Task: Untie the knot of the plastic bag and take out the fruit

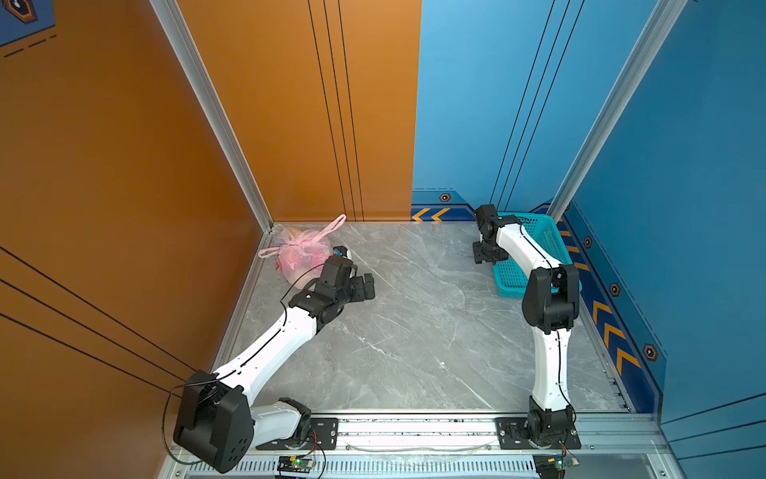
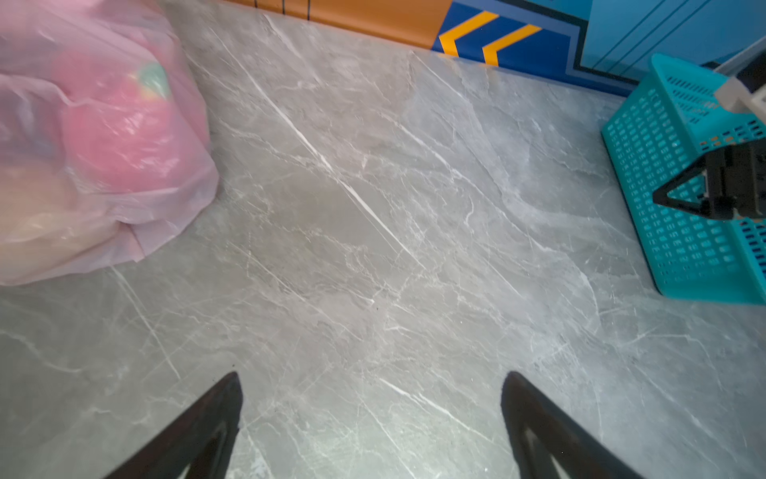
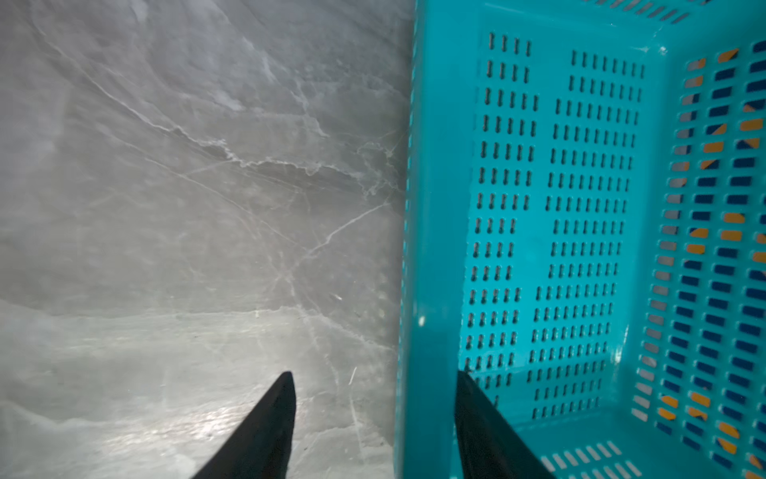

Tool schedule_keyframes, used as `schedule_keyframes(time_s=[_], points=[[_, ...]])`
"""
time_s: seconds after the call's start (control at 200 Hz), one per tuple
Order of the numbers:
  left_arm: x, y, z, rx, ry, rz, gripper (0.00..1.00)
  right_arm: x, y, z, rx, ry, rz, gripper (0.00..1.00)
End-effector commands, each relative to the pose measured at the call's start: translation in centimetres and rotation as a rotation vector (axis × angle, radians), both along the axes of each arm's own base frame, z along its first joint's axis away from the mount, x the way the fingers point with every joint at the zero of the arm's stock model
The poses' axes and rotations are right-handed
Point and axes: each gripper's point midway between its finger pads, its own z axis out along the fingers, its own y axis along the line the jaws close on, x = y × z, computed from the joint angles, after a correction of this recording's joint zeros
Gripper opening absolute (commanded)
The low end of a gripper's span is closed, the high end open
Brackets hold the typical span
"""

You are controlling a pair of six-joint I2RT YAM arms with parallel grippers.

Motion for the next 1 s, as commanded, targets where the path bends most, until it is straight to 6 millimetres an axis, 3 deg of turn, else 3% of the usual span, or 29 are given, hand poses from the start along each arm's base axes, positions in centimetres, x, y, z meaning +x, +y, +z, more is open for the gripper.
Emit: schedule_keyframes(time_s=[0.0,0.25,0.456,0.701,0.916,0.941,0.996], points=[[0.8,3.8,1.6,0.074,0.032,0.116,0.98,-1.0,1.6,6.6,0.043,-0.104,0.023,0.69],[4.3,10.9,4.8,0.102,0.014,0.329,0.99,-5.2,4.7,12.3,0.120,-0.161,0.074,0.81],[8.6,15.0,5.1,0.090,0.033,0.423,0.97,-8.4,6.7,14.2,0.172,-0.171,0.108,0.85],[14.2,19.0,3.1,0.107,0.122,0.467,0.92,-11.3,8.2,13.6,0.224,-0.132,0.126,0.89],[17.7,20.1,-0.7,0.082,0.229,0.438,0.88,-12.9,7.9,12.9,0.228,-0.110,0.110,0.91],[17.9,20.1,-1.2,0.078,0.244,0.433,0.81,-13.0,7.8,13.0,0.226,-0.111,0.108,0.92],[18.5,20.0,-2.2,0.061,0.271,0.414,0.78,-13.2,7.7,13.0,0.222,-0.110,0.105,0.92]])
